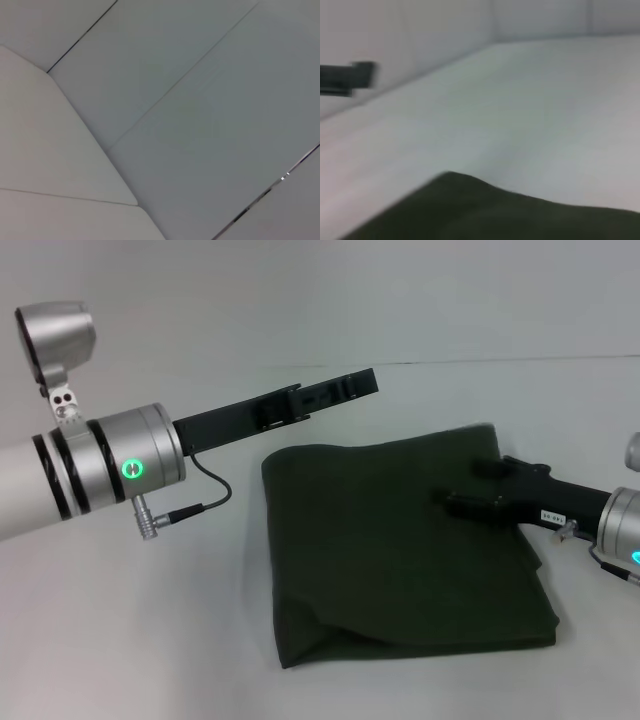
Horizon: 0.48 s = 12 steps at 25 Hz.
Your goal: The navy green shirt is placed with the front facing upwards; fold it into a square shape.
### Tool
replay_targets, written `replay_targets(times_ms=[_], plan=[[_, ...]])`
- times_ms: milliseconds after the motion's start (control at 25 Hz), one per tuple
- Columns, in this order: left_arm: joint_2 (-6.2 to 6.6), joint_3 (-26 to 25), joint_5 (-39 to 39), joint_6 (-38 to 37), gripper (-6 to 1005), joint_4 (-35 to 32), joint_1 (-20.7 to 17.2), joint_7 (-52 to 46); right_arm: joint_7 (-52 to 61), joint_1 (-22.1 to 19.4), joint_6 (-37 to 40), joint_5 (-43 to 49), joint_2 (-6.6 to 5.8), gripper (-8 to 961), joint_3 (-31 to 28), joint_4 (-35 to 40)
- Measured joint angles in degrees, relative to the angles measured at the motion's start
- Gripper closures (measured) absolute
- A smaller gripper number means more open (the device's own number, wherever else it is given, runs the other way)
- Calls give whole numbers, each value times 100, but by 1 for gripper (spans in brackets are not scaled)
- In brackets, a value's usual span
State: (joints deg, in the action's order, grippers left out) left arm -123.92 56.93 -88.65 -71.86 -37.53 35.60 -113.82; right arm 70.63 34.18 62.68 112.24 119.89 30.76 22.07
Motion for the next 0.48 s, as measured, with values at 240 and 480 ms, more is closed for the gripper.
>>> replay_targets(times_ms=[240,480], plan=[[1,-113,-4,-14,115,4,-130,0,151,-81,-423,-34,-1,60,-2,-50],[84,-249,-537,-44,115,-108,-232,-66,-56,-309,348,-514,-19,125,-50,303]])
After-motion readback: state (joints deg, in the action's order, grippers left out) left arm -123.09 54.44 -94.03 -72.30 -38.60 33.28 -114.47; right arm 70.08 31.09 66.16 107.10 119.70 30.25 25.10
